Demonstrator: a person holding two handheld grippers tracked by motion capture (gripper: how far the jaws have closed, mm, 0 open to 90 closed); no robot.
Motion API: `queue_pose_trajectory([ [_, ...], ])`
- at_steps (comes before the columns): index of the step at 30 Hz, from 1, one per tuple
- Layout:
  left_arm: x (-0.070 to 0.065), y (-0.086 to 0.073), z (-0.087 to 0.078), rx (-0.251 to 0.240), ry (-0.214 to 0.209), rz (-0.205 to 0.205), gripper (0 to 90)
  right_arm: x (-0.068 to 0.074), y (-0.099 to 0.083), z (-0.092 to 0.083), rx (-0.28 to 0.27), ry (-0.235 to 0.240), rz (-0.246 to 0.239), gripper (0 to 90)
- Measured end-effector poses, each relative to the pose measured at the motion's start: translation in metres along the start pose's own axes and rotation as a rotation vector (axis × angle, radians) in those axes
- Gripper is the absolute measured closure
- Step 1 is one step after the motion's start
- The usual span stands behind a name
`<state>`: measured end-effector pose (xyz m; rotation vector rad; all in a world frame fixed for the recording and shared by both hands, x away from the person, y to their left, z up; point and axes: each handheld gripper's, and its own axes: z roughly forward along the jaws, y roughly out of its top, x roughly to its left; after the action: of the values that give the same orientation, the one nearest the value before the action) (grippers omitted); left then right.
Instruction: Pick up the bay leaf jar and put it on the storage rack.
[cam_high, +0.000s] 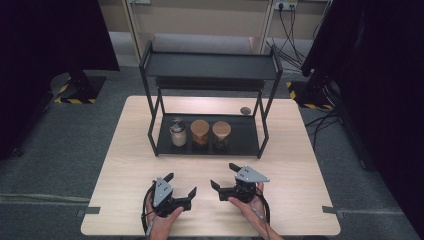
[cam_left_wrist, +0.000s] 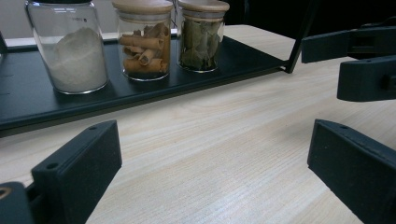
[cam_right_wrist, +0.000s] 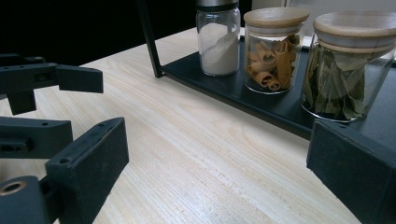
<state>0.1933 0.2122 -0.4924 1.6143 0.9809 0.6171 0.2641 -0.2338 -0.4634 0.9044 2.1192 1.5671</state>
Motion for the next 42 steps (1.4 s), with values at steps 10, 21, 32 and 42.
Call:
queue_pose_trajectory([
  [10,0.0000,-0.0003,-0.0002,-0.002,0.000,-0.001,2.5,0.0015,-0.0017,-0.0031,-0.001,0.004,-0.002,5.8],
  [21,0.0000,-0.0004,-0.0002,-0.002,0.000,0.000,2.5,0.0016,-0.0016,-0.0050,-0.004,0.001,0.001,5.9],
  [32,0.0000,-0.0003,-0.0002,-0.002,-0.001,0.001,2.5,0.0012,-0.0019,-0.0059,-0.006,-0.002,0.001,5.8],
  [42,0.0000,-0.0003,-0.0001,-0.002,-0.001,0.001,2.5,0.0010,-0.0019,-0.0060,-0.007,-0.003,0.002,5.9],
])
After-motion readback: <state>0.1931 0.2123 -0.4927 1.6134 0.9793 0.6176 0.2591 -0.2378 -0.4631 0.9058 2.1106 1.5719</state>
